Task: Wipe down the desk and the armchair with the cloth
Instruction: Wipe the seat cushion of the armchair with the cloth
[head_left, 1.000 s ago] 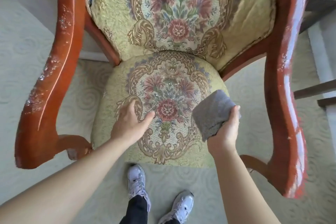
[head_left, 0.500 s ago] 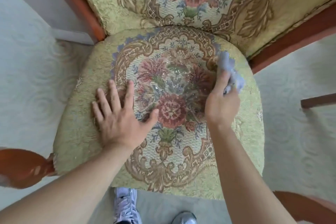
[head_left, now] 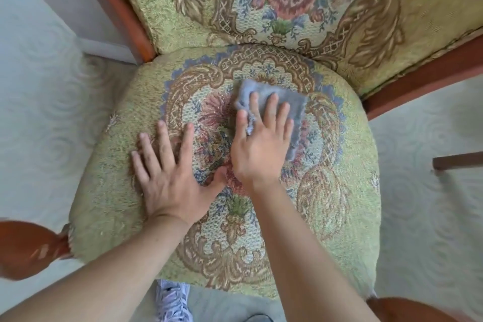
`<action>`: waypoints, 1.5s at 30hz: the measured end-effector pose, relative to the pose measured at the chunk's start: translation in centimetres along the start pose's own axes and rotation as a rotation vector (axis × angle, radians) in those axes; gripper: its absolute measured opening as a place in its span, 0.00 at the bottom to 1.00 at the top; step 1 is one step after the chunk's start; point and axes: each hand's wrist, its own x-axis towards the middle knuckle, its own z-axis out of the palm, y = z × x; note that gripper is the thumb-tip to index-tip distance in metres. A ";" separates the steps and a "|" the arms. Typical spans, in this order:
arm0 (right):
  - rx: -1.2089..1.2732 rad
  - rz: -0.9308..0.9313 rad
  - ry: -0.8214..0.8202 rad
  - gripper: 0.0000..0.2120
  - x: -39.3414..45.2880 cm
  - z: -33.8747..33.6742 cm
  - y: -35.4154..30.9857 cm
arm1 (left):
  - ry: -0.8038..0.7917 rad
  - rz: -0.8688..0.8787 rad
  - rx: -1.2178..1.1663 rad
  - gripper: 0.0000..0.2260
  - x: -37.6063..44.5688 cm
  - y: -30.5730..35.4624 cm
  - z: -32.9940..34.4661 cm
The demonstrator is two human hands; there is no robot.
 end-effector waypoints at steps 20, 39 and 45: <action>1.508 0.158 0.141 0.23 1.1 -10.9 4.9 | -0.064 0.029 -0.072 0.44 0.1 -0.5 -1.7; 0.059 -0.242 -0.359 0.24 -2.3 -0.9 0.0 | -0.145 0.119 0.002 0.56 -0.1 -1.7 -1.7; 0.084 -0.404 -0.526 0.25 -3.3 -2.6 1.0 | -0.156 0.127 -0.009 0.58 -0.3 -2.0 -2.2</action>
